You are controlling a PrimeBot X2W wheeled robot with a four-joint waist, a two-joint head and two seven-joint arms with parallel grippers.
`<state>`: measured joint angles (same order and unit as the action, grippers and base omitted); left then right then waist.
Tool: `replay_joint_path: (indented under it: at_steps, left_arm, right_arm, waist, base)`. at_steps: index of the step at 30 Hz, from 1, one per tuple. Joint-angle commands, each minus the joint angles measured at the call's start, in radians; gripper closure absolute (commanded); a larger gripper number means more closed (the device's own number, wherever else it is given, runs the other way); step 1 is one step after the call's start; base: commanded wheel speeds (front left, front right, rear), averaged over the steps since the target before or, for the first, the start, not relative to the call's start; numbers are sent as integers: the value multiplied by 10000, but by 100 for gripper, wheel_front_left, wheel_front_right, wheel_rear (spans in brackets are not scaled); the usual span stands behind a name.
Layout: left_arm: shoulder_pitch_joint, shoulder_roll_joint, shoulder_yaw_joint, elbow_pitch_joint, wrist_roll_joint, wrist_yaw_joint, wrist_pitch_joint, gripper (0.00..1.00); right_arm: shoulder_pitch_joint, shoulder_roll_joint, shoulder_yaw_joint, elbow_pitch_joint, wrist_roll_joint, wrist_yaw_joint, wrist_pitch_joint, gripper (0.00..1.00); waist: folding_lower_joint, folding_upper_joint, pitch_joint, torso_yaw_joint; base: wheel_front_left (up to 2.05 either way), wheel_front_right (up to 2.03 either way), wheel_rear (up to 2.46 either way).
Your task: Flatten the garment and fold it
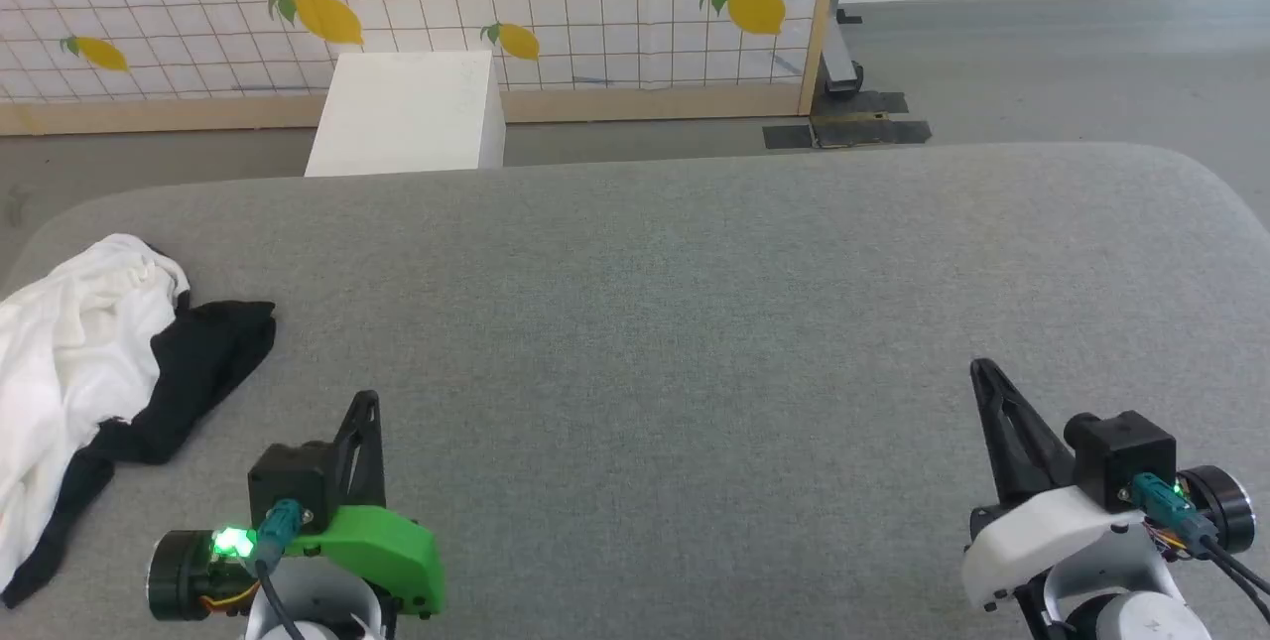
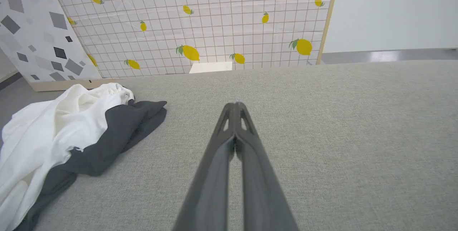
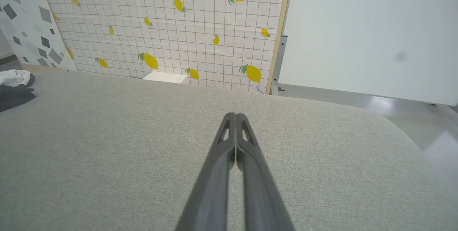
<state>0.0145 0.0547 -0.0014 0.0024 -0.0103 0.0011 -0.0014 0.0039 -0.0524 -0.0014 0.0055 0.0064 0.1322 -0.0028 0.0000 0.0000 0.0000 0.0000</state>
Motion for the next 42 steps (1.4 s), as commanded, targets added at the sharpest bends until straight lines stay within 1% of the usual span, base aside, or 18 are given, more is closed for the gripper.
replay_joint_path:
  at_steps: [1,19,20,34,42]
  left_arm:
    - [-145,-45,14,-24,103,-11,14,100]
    - [-145,-45,14,-24,103,-11,14,100]
    - [3,2,-4,0,-4,1,-1,0]
    - [-88,12,-158,-58,19,361,-266,0]
    - [-216,65,-279,-143,50,624,-430,0]
  right_arm:
    - [-39,22,14,-55,-64,-15,28,100]
    - [-39,22,14,-55,-64,-15,28,100]
    - [0,-2,-3,2,4,0,-1,0]
    - [-14,-1,-284,-185,368,-2,-265,0]
    - [-30,0,-340,-381,530,-2,-428,0]
  waist:
    - [0,0,0,0]
    - [0,0,0,0]
    - [0,0,0,0]
    - [0,0,62,20]
    - [0,0,171,168]
  base:
    - [0,0,0]
    - [0,0,0]
    - [0,0,0]
    - [0,0,0]
    - [0,0,0]
